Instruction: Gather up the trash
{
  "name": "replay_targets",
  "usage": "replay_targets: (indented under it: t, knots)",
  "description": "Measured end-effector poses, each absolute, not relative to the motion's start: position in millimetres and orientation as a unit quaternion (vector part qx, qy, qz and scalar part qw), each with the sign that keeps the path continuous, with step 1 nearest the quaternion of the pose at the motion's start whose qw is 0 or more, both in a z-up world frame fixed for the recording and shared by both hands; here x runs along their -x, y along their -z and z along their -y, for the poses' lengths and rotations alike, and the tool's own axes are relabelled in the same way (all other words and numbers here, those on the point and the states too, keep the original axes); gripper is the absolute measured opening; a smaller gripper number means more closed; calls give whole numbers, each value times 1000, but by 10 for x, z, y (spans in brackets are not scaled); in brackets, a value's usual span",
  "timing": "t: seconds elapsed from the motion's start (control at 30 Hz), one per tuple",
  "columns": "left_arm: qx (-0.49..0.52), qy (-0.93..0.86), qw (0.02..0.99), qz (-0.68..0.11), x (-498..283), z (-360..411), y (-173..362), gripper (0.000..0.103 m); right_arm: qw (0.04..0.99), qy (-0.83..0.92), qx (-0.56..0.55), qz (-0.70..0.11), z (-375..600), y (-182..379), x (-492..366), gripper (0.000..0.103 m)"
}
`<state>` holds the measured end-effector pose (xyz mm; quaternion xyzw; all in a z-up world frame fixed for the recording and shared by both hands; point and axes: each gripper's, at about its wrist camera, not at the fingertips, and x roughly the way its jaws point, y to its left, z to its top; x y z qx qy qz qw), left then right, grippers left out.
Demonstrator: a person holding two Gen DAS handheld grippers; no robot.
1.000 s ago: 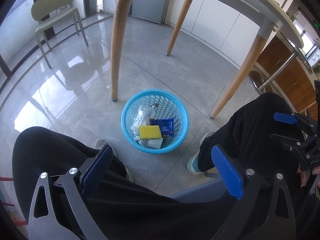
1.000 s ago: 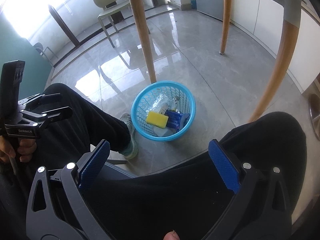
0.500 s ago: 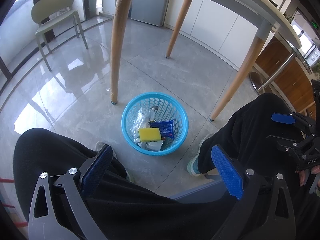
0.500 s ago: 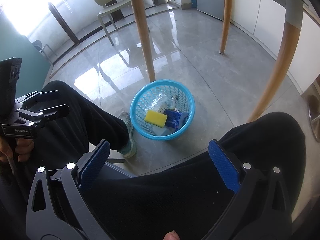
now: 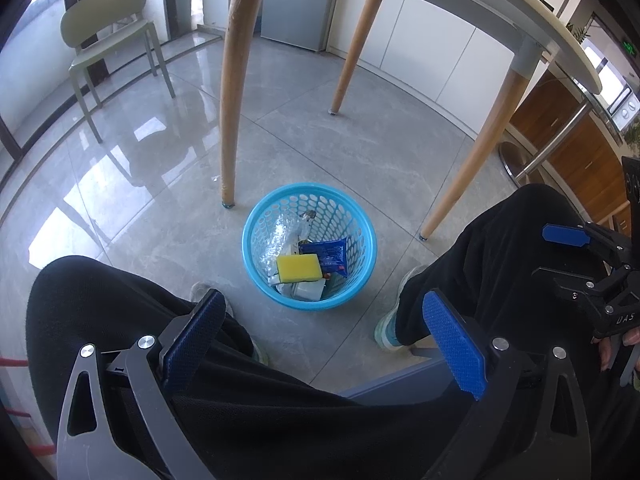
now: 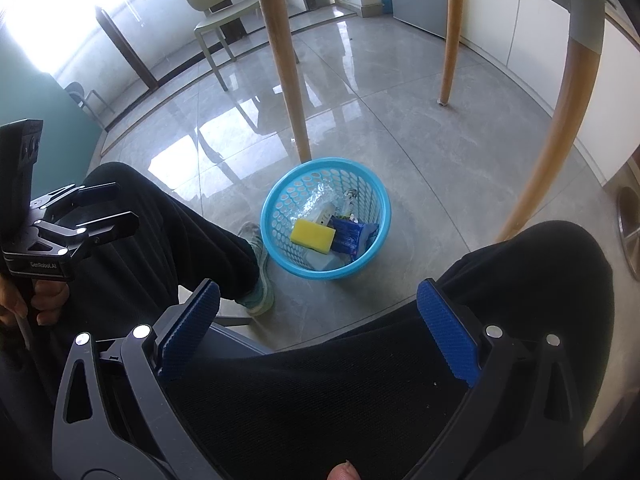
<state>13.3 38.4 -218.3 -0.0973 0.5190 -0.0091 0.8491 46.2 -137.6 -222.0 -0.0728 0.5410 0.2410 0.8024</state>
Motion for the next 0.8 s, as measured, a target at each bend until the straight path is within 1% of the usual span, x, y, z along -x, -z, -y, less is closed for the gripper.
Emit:
replay_targets:
  t: [0.8]
  knots:
    - [96,10,849,-520,-123,-375,2204,97,802,-241,72,-542,1392,2206,-484,94]
